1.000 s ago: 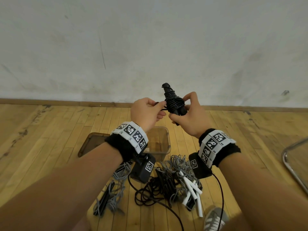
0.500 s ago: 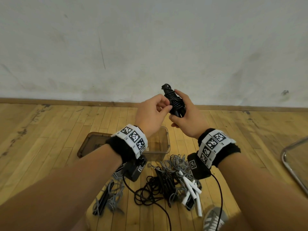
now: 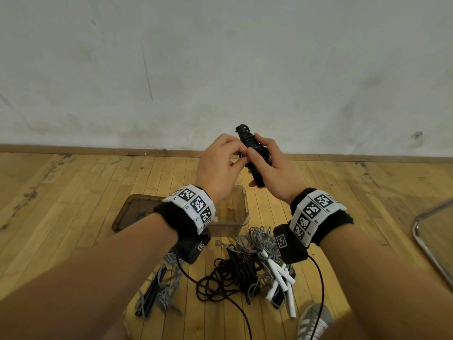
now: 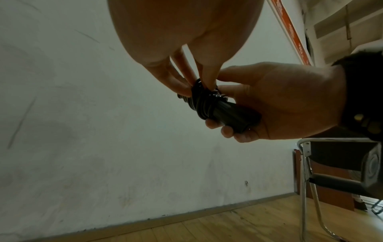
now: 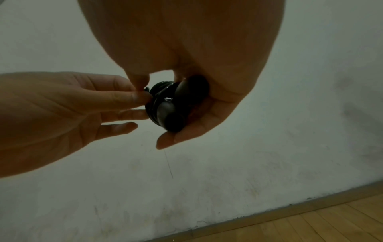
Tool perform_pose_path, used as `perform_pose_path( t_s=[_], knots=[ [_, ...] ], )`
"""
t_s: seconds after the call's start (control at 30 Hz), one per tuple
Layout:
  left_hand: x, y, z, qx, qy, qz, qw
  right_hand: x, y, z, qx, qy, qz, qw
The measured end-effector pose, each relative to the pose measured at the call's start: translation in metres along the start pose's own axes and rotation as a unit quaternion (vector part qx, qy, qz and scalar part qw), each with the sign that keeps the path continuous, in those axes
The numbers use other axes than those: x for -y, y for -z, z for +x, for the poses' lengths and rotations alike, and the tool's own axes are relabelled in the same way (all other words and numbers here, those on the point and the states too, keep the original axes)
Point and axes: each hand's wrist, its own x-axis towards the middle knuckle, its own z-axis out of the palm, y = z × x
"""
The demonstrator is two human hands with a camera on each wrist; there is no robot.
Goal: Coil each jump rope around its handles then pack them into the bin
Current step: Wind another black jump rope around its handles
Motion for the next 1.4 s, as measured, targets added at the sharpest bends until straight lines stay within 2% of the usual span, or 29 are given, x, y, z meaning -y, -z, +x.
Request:
perform_pose_path(
  t_s=[0.13,0.3,0.63,0.77,1.07,1.2,1.3,1.4],
  knots=[
    [-0.001,0.004,-0.001,0.004,0.024,-0.014,1.000,-0.007,-0.001,0.001,0.003,0.003,-0.012,1.000],
    [-0.004,0.007,-0.001,0.002,0.090,-0.050,0.995,-0.005,-0.001,0.001,-0.004,-0.008,-0.005,1.000],
    [-0.003,0.012,0.001,0.012,0.094,-0.064,0.993,-0.007,-0.002,0.000,-0.007,0.011,-0.035,0.999],
    [-0.001,0.017,0.006,0.030,0.121,-0.122,0.985,-0.006,0.000,0.000,-0.009,0.007,-0.029,1.000],
    [0.004,0.019,0.009,0.057,0.199,-0.217,0.954,-0.004,0.000,-0.003,0.035,0.000,-0.051,0.998],
    [0.005,0.023,0.008,0.094,0.216,-0.200,0.951,-0.007,0.001,-0.003,0.059,0.001,-0.101,0.993],
    [0.006,0.022,0.007,0.113,0.197,-0.133,0.965,-0.009,-0.001,-0.003,0.060,0.000,-0.095,0.994],
    [0.008,0.018,0.006,0.101,0.170,-0.077,0.977,-0.010,-0.003,-0.004,0.054,-0.002,-0.086,0.995]
  ],
)
